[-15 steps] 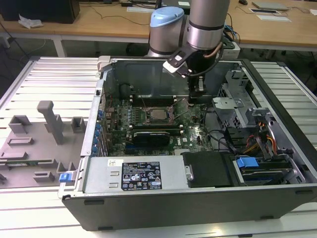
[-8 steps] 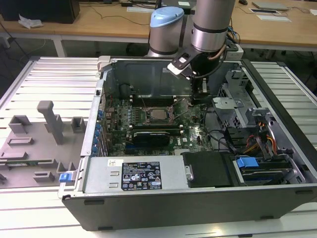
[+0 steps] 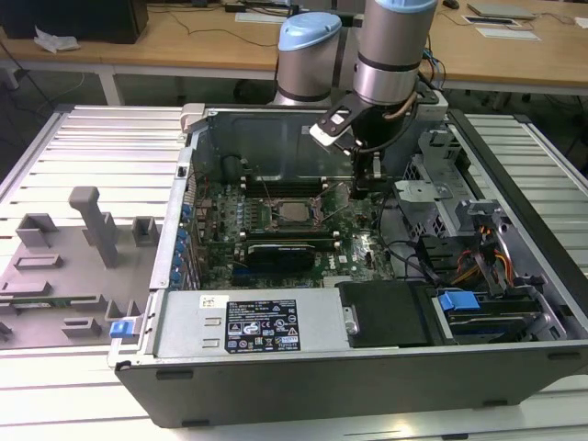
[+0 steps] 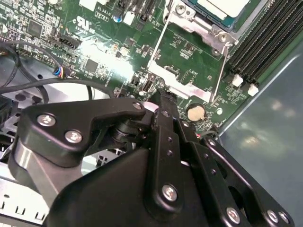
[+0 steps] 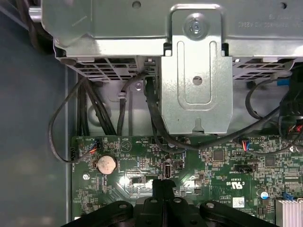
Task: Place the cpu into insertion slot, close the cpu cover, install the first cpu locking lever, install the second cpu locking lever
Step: 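Close the cpu cover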
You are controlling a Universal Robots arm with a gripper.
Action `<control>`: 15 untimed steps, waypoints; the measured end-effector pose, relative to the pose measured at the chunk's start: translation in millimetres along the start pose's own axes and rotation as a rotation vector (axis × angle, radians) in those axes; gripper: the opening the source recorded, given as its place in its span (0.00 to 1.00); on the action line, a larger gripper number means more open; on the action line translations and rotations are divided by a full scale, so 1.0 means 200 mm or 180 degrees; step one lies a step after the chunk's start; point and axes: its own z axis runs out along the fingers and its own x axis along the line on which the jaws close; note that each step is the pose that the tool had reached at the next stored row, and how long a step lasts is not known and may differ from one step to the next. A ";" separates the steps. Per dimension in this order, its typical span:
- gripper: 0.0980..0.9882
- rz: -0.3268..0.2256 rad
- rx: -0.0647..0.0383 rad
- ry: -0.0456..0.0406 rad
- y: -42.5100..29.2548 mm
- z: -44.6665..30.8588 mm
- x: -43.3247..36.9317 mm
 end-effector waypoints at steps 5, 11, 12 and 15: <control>0.01 0.0000 0.0373 0.0051 0.009 0.002 0.000; 0.01 0.0000 0.0367 0.0052 -0.023 0.001 0.002; 0.01 0.0000 0.0364 0.0052 -0.032 0.001 0.005; 0.01 0.0000 0.0350 0.0052 -0.072 0.000 0.009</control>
